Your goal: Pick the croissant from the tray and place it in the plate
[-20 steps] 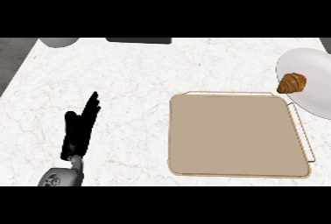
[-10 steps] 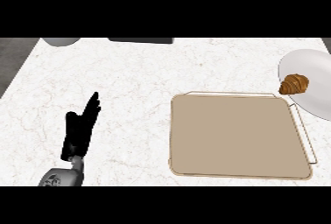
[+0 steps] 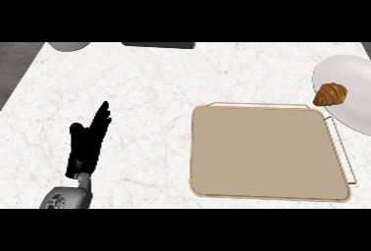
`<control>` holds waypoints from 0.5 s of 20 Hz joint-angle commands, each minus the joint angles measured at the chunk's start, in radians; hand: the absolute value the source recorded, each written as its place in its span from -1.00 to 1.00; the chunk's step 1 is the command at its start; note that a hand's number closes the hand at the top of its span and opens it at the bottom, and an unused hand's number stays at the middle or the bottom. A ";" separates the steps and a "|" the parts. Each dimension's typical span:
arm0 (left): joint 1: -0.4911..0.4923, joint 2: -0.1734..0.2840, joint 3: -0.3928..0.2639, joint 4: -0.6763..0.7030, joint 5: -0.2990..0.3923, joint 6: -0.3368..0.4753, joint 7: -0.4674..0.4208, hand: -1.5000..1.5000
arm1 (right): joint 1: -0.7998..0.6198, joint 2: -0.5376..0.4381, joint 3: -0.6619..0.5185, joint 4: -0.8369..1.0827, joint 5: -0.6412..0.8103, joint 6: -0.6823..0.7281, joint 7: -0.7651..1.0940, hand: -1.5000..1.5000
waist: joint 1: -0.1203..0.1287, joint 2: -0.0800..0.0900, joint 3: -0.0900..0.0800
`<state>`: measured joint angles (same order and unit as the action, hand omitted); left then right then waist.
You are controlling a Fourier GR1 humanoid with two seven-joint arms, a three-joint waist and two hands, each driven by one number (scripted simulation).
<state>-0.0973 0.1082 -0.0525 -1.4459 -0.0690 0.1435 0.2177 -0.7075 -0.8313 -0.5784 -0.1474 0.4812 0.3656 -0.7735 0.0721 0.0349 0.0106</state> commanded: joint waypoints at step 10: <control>0.012 -0.014 -0.014 0.010 -0.006 -0.003 -0.016 0.00 | 0.076 -0.035 -0.027 0.015 -0.020 -0.004 -0.074 -1.00 | -0.005 0.004 0.003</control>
<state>-0.0978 0.1031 -0.0572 -1.4457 -0.0681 0.1379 0.2161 -0.6600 -0.8532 -0.5912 -0.1393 0.4734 0.3330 -0.7967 0.0721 0.0383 0.0131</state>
